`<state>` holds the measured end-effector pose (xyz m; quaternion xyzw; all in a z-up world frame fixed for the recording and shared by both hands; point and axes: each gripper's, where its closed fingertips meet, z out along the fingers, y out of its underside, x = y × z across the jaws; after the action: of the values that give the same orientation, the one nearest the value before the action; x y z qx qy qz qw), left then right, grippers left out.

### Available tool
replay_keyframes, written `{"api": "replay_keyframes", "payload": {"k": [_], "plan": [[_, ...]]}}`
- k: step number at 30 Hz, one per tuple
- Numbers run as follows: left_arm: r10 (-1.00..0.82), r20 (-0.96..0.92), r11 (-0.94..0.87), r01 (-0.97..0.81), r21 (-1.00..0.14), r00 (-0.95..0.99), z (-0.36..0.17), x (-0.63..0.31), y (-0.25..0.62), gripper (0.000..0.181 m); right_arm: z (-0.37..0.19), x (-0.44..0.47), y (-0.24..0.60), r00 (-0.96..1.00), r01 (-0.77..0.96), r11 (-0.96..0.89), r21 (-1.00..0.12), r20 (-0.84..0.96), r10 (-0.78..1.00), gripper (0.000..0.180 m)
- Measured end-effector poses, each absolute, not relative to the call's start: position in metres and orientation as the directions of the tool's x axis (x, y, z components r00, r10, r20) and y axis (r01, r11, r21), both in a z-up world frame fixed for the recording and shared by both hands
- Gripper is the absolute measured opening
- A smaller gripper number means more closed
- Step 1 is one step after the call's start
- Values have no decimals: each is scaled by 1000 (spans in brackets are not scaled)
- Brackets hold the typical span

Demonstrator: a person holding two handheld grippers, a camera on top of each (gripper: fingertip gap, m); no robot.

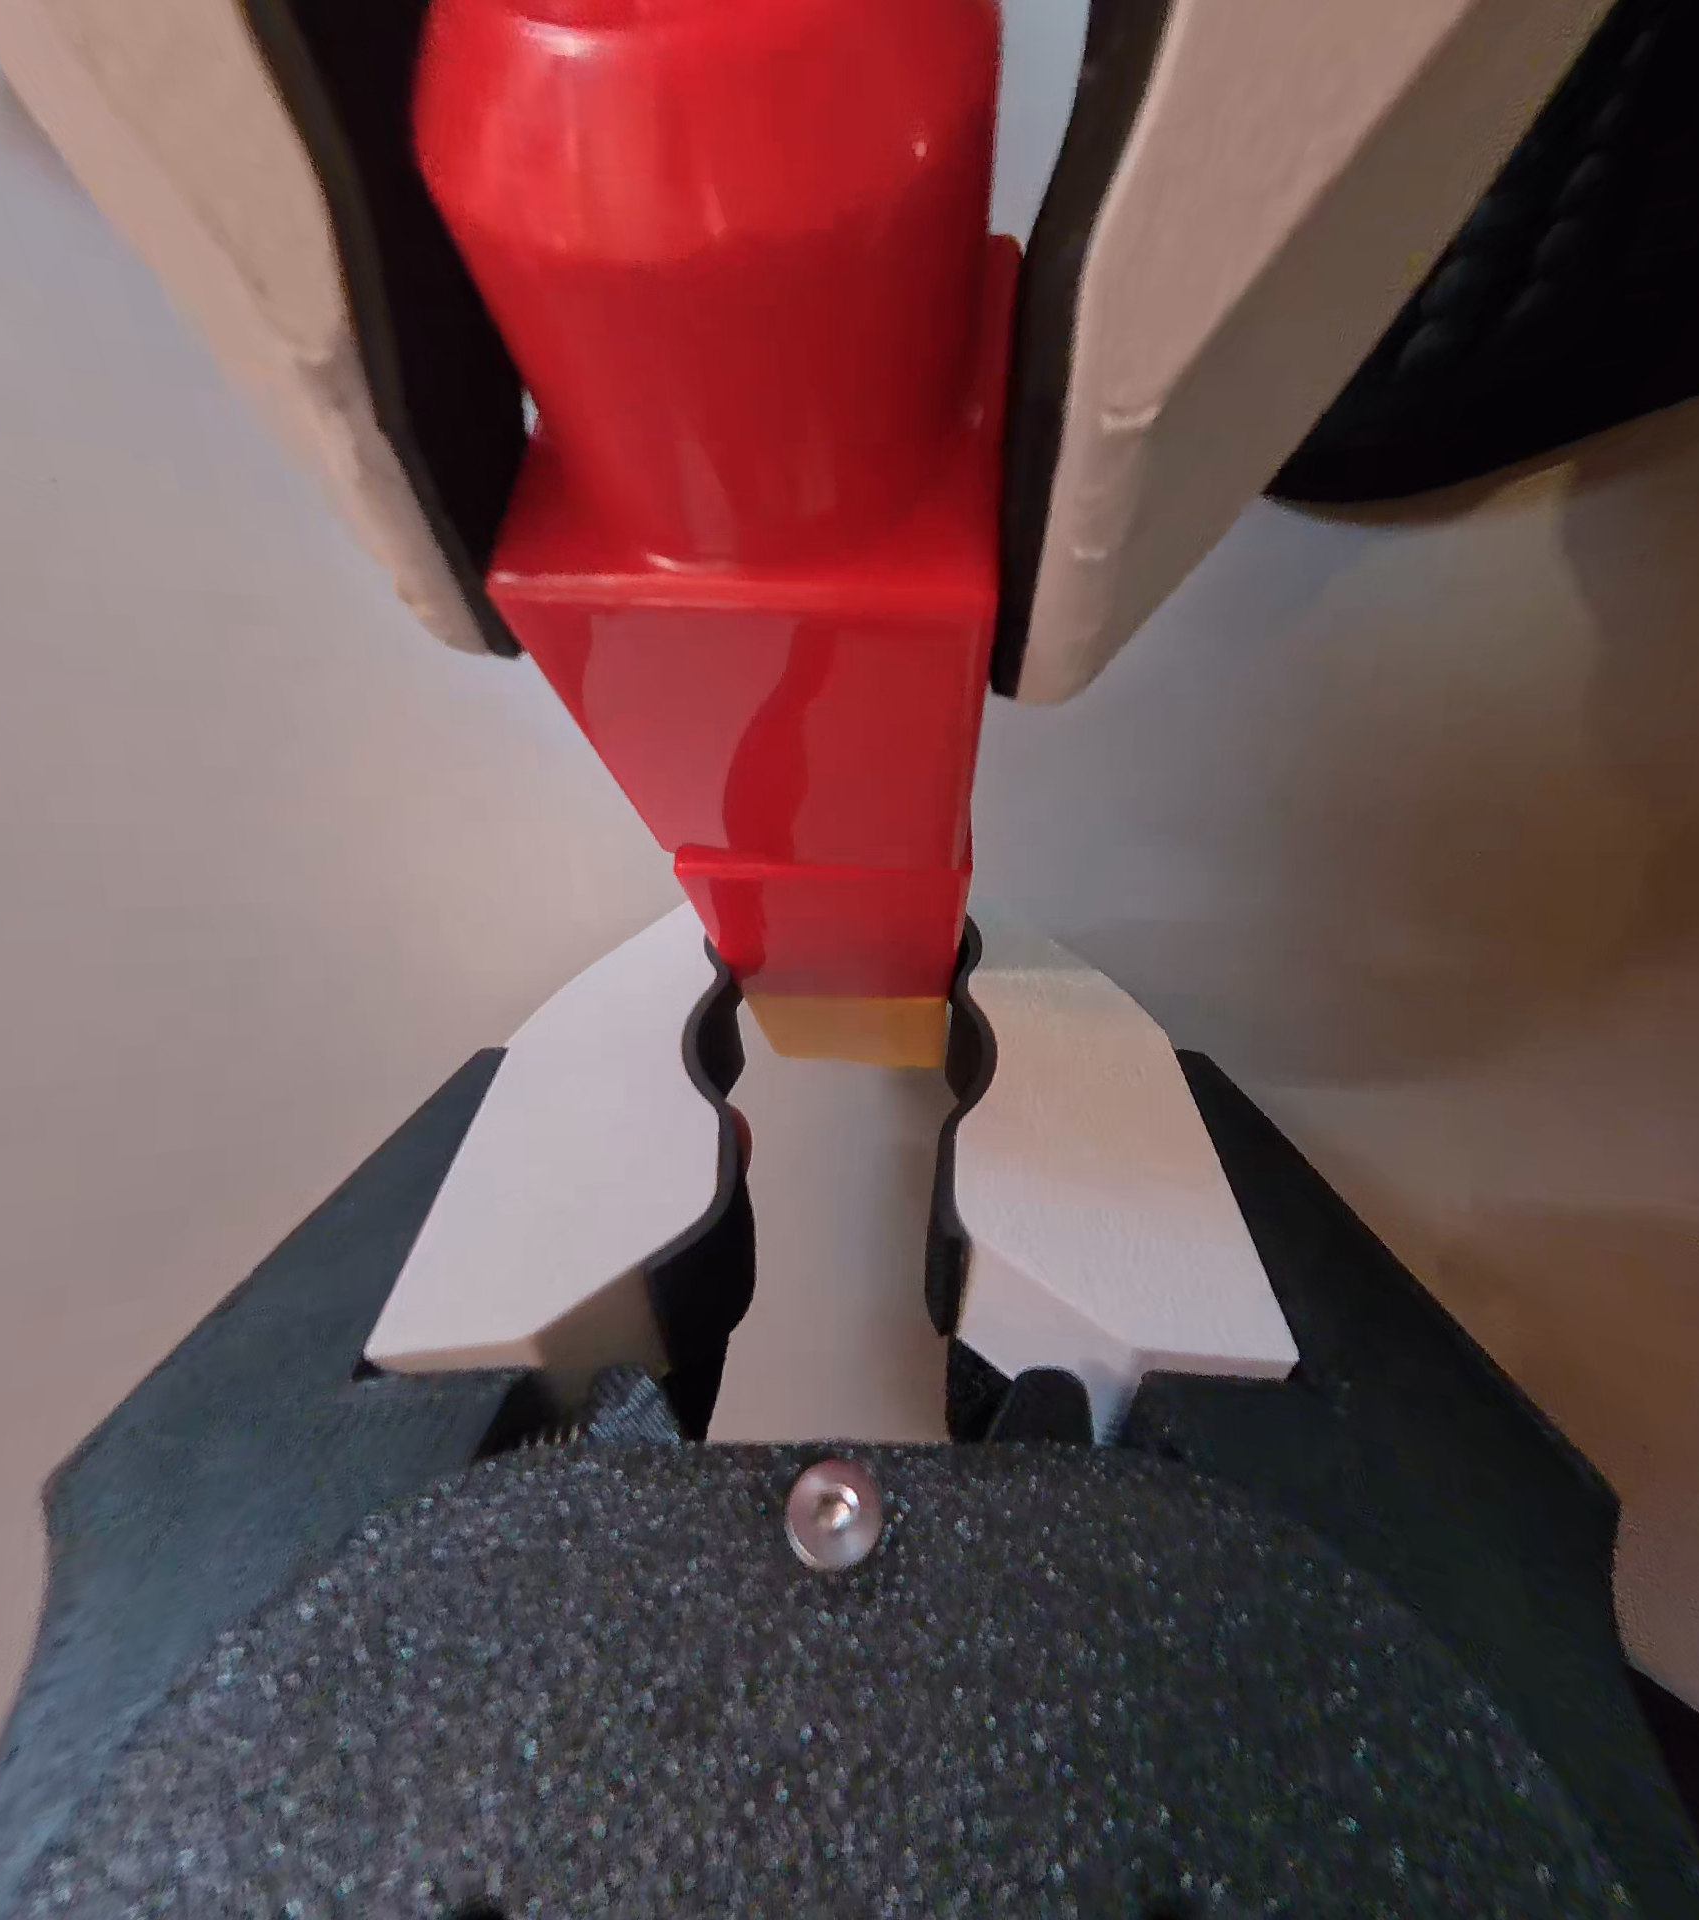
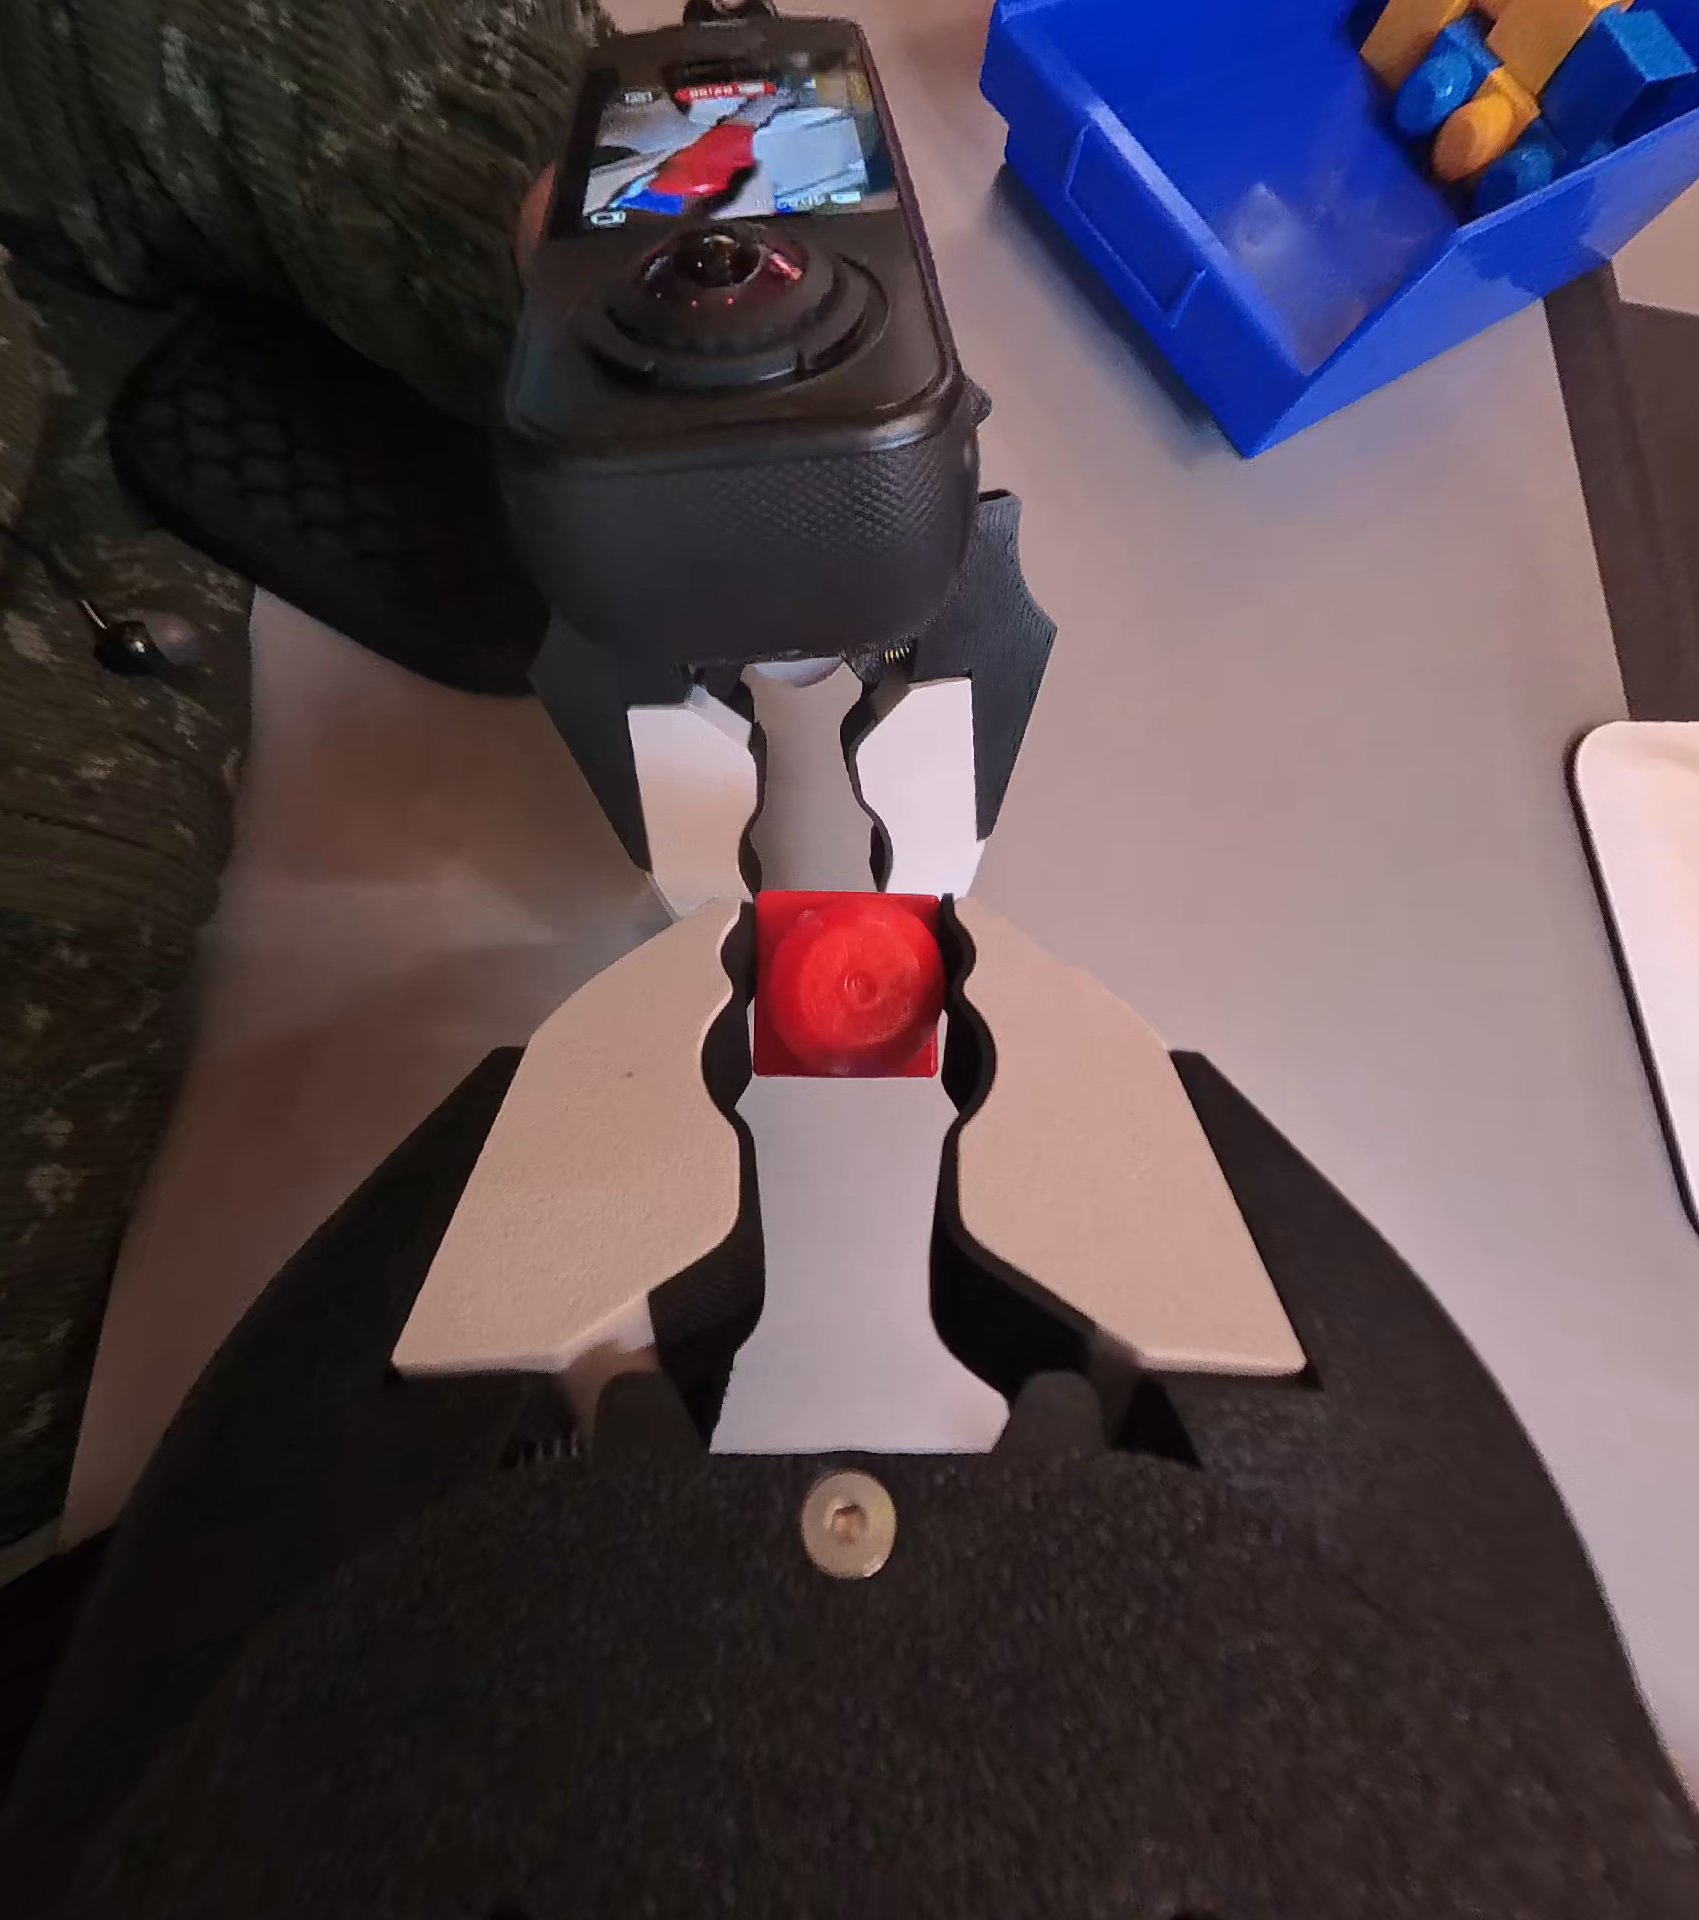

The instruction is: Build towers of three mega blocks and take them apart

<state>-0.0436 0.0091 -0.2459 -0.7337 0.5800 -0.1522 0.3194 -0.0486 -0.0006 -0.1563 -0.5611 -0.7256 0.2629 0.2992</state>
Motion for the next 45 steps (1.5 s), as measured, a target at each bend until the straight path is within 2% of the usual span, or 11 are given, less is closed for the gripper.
{"api": "replay_keyframes", "payload": {"k": [4, 8, 14, 15, 17, 20, 23, 28, 31, 35, 45], "plan": [[-954, -137, -110, -734, -670, 267, -243, -40, 6, 37, -153, -49, -4, -211, 635, 239, -734, 133, 968, 34], [-953, -140, -110, -738, -666, 268, -246, -43, 7, 37, -144, -43, -2, -203, 623, 259, -738, 166, 965, 48], [-951, -156, -105, -754, -649, 267, -252, -44, 9, 37, -143, -37, -2, -205, 651, 276, -707, 186, 961, 45], [-952, -159, -101, -756, -646, 262, -252, -44, 8, 37, -147, -36, -3, -215, 666, 277, -692, 178, 960, 33], [-950, -170, -94, -761, -642, 261, -253, -45, 8, 37, -150, -35, -3, -220, 685, 279, -673, 174, 960, 29], [-934, -209, -62, -707, -704, 289, -239, -41, 14, 38, -141, -32, 0, -207, 686, 277, -673, 185, 961, 29], [-896, -235, -44, -600, -798, 378, -214, -42, 29, 77, -114, -16, 11, -173, 695, 271, -666, 212, 962, 29], [-859, -131, 1, -254, -967, 495, -152, -55, 40, 40, -44, 43, 80, 9, 791, 219, -572, 367, 930, 29], [-819, -67, 19, -88, -996, 570, -128, -78, 52, 1, -9, 91, 135, 152, 842, 90, -533, 393, 907, 29], [-792, -3, 11, 9, -1000, 610, -118, -100, 61, 0, -10, 151, 200, 327, 849, -122, -514, 330, 886, 29], [-744, 6, 20, 31, -999, 668, -122, -119, 74, 0, -133, 226, 287, 554, 756, -426, -496, 138, 821, 29]]}}
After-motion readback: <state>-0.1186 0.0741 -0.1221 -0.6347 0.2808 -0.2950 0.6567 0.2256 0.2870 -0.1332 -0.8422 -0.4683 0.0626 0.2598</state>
